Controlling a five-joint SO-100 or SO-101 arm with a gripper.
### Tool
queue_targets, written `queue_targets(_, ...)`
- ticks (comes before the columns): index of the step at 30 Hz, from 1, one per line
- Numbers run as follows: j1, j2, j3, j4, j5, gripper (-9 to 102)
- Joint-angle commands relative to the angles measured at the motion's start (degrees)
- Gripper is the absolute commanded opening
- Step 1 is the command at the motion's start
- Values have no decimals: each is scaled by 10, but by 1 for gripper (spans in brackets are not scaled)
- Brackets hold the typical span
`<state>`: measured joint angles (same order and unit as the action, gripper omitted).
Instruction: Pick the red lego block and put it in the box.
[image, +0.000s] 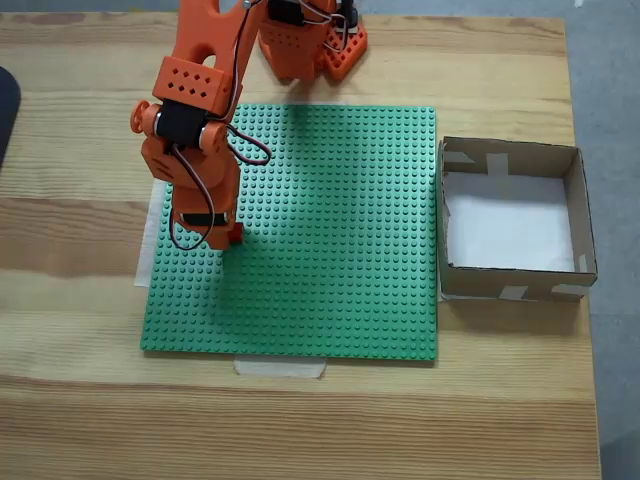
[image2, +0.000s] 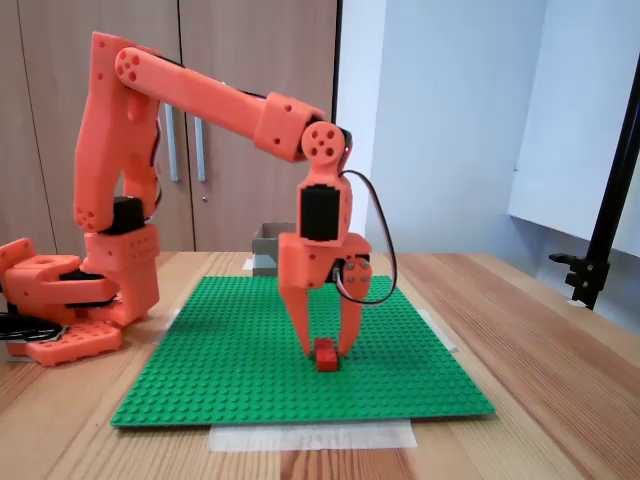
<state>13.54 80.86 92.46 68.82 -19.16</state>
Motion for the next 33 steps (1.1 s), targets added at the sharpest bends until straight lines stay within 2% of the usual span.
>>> queue_targets(1,-1,4,-3,-4,-3,17)
queue_targets(33,-3,11,-4,-4,4,9)
